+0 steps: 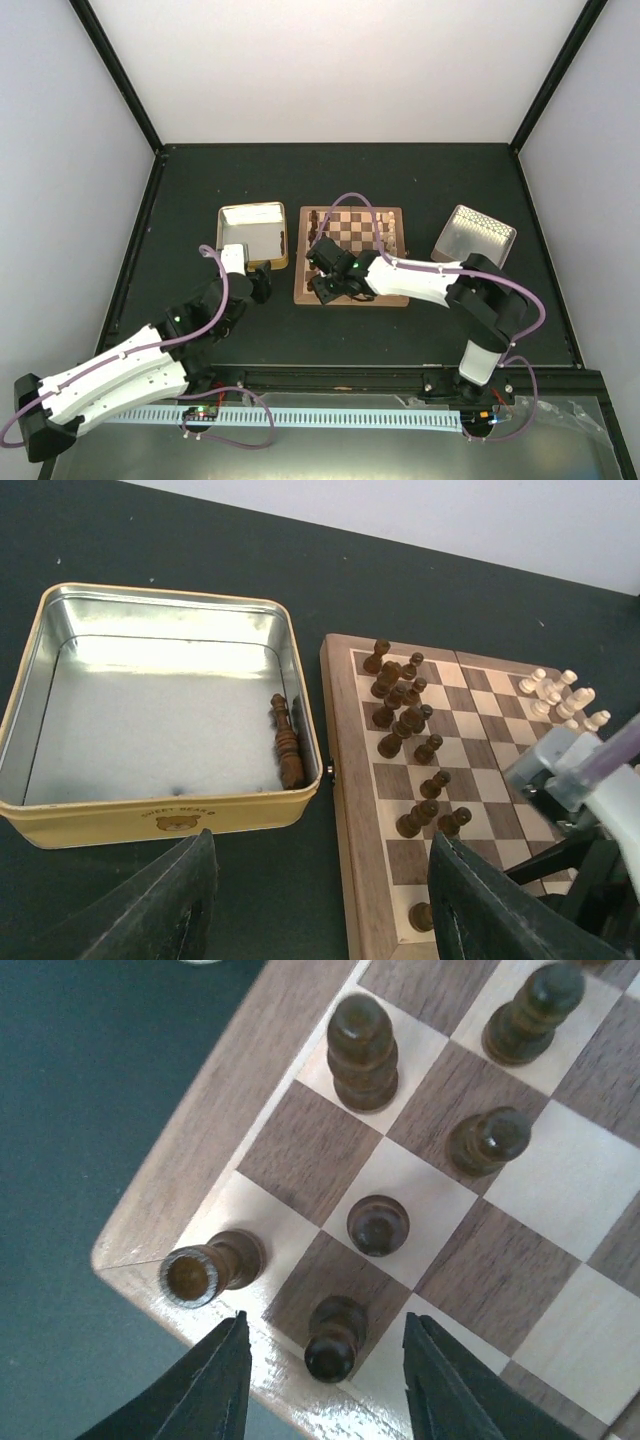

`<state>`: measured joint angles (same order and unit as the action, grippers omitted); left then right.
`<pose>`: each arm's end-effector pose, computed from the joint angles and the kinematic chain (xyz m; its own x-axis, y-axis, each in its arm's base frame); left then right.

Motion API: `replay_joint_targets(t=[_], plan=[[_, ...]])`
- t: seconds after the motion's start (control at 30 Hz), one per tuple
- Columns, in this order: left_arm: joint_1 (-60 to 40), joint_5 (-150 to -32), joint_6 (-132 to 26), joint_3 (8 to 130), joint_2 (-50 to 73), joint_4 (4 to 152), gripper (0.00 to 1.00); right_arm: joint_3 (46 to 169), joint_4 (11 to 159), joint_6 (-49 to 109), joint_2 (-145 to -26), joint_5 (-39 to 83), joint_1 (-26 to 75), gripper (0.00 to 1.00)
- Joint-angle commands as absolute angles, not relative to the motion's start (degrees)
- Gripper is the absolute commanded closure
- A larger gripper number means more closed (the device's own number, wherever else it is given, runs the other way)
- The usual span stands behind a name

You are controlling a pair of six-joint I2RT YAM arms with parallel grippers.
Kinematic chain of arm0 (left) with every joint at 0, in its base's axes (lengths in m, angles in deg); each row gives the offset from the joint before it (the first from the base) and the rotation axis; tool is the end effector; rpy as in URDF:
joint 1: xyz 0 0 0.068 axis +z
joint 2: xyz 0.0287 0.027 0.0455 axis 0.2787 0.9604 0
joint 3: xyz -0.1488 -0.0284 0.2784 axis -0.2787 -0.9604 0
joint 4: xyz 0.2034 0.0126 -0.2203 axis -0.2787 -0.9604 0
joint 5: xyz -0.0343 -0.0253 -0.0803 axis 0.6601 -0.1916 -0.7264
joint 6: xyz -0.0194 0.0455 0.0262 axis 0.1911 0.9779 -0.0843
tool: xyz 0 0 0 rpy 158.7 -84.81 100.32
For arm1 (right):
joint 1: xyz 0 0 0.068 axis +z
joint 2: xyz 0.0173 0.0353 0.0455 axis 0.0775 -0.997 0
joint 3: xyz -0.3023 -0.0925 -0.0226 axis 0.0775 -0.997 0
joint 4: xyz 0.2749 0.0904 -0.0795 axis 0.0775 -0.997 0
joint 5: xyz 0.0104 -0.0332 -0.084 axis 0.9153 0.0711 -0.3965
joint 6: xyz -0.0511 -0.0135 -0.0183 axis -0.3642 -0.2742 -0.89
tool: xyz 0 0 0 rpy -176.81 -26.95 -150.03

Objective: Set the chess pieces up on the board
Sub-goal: Place the chess piece on the chessboard, then adjust the chess piece on the chessboard.

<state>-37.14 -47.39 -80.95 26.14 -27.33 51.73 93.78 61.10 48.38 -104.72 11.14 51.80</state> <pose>0.1098 -0.1096 0.2670 -0.4665 -0.2424 -0.8507 0.0755 0.9473 -0.3113 0.2174 0.3215 0.1858 -0.7951 -0.4291 -0.4286 -0.5302 0.8349 0.1478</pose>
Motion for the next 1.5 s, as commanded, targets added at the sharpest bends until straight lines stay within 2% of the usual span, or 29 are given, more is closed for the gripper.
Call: replay_joint_targets(t=[0.0,0.23,0.33,0.5,0.73,1.1,1.47], plan=[[-36.2,-48.4,-80.8,26.4,-26.8,52.2,0.41,93.2,62.3,49.6,-99.3,9.4,51.9,0.55],[-34.2,-51.2,-80.3,26.7,-25.2,53.0,0.4,88.9,66.2,52.9,-91.8,9.0,48.0,0.55],[-32.9,-52.9,-80.1,27.0,-24.5,53.3,0.4,87.5,66.5,54.9,-92.2,9.6,44.8,0.61],[-30.4,-55.9,-79.7,27.1,-23.6,53.8,0.42,89.0,66.1,54.5,-97.0,11.5,42.3,0.79],[-27.8,-59.2,-79.9,27.2,-22.3,54.4,0.44,92.5,66.3,53.1,-103.3,12.8,42.2,0.87],[-25.7,-61.4,-79.3,27.5,-20.8,54.9,0.45,96.6,66.6,52.2,-109.0,12.9,42.1,0.94],[-24.7,-62.6,-79.1,27.6,-20.1,54.7,0.45,96.0,67.9,52.0,-109.9,16.2,42.1,0.93]])
